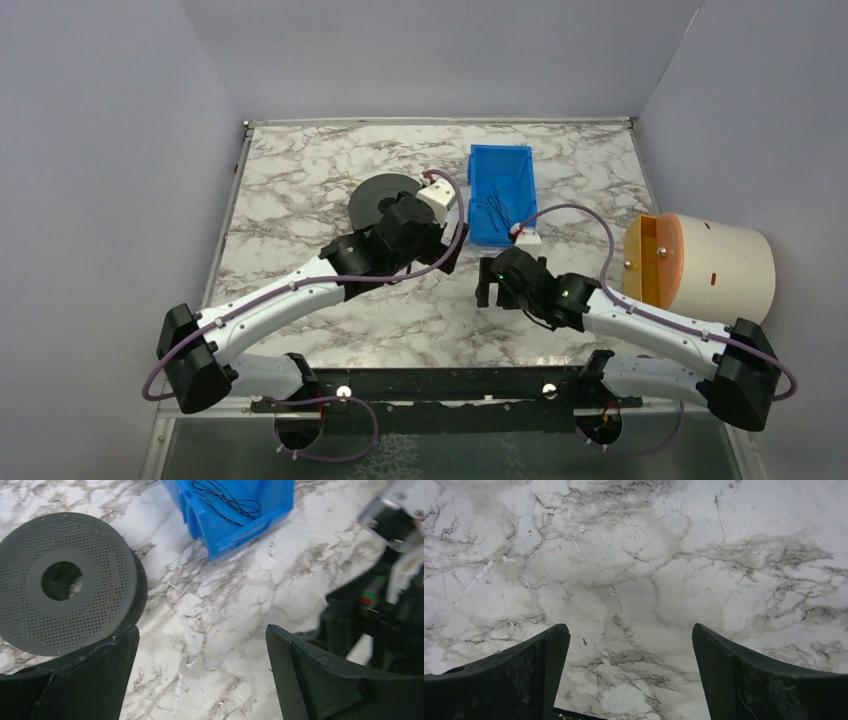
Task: Wrap the cables
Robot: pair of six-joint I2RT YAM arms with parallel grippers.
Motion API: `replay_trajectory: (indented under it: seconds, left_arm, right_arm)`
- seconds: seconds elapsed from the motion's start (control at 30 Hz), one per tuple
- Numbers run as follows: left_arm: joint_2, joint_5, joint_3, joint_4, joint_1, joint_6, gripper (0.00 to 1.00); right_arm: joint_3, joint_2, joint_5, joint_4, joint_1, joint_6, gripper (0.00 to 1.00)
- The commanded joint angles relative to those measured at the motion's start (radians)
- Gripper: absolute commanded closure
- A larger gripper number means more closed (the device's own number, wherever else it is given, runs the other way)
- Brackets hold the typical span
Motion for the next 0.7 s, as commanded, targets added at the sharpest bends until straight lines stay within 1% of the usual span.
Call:
replay_trajectory:
  seconds: [0.0, 0.17, 0.27, 0.33, 0.4, 0.5, 0.67]
  left_arm:
    - [-0.090, 0.165, -0.022, -0.048, 0.006, -0.091, 0.01]
    - [-0.180, 0.271, -0.041, -0.057, 0.043, -0.092, 0.01]
    - [-0.181, 0.363, -0.032, -0.075, 0.126, -0.091, 0.01]
    - [-0.163, 0.420, -0.019, -0.092, 0.195, -0.089, 0.01]
    - [-0.152, 0.421, -0.013, -0.098, 0.249, -0.092, 0.01]
    - [-0.152, 0.372, -0.017, -0.098, 0.309, -0.098, 0.01]
    - [-0.182, 0.307, -0.076, -0.053, 0.407, -0.136, 0.01]
  right_arm:
    - [0.106, 0.084, 0.086, -0.005, -0.017, -0.136, 0.01]
    - [0.212, 0.181, 0.006, 0.041, -0.127, -0.255, 0.01]
    - [0.264, 0.199, -0.065, 0.057, -0.236, -0.310, 0.01]
    - [0.287, 0.190, -0.146, 0.085, -0.301, -0.363, 0.00]
    - [0.314, 0.188, -0.157, 0.094, -0.336, -0.405, 0.00]
    - [0.371, 0.200, -0.163, 0.062, -0.399, -0.425, 0.00]
    - [0.385, 0.156, -0.334, 0.093, -0.537, -0.439, 0.00]
